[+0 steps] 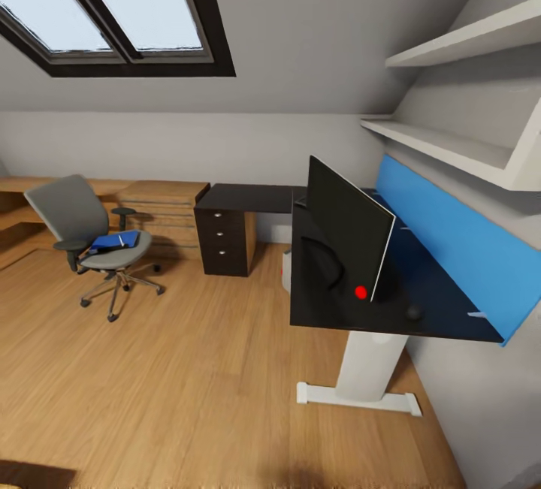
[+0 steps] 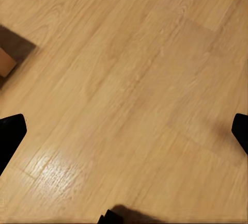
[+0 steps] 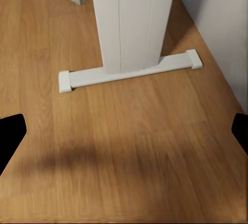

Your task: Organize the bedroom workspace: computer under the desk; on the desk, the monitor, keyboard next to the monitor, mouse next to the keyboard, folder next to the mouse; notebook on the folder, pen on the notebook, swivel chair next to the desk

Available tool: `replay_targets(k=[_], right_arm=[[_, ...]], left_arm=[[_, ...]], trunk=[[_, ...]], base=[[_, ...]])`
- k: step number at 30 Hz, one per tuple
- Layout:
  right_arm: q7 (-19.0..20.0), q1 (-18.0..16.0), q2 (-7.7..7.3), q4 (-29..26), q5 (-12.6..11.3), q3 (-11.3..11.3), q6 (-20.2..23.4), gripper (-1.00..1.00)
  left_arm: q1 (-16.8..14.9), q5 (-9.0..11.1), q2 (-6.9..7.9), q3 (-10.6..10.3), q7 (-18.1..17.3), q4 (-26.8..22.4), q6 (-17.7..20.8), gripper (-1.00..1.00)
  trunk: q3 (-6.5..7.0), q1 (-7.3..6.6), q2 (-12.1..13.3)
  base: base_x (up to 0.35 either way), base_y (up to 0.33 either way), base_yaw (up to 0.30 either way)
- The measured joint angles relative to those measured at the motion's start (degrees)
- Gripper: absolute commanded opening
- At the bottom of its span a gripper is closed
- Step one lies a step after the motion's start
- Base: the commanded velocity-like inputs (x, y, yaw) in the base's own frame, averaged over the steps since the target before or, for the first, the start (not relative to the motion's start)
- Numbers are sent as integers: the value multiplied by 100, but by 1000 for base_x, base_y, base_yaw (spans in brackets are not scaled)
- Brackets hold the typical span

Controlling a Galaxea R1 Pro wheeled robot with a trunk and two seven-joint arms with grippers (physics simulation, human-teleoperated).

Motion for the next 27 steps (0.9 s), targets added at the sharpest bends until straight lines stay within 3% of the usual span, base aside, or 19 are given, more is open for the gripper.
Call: replay_targets(k=[12,27], right_arm=[[3,0,-6,0,9,7,0,100],[4,1,-5,-7,-6,6,0,100]], left_arm=[[-2,6,0,1,1,9,-11,100],[-1,10,-1,0,-4,27,-16,100]], trunk=[[172,-264,482],[441,-597,1085]], base=[[-279,0,0],[-24,0,0]])
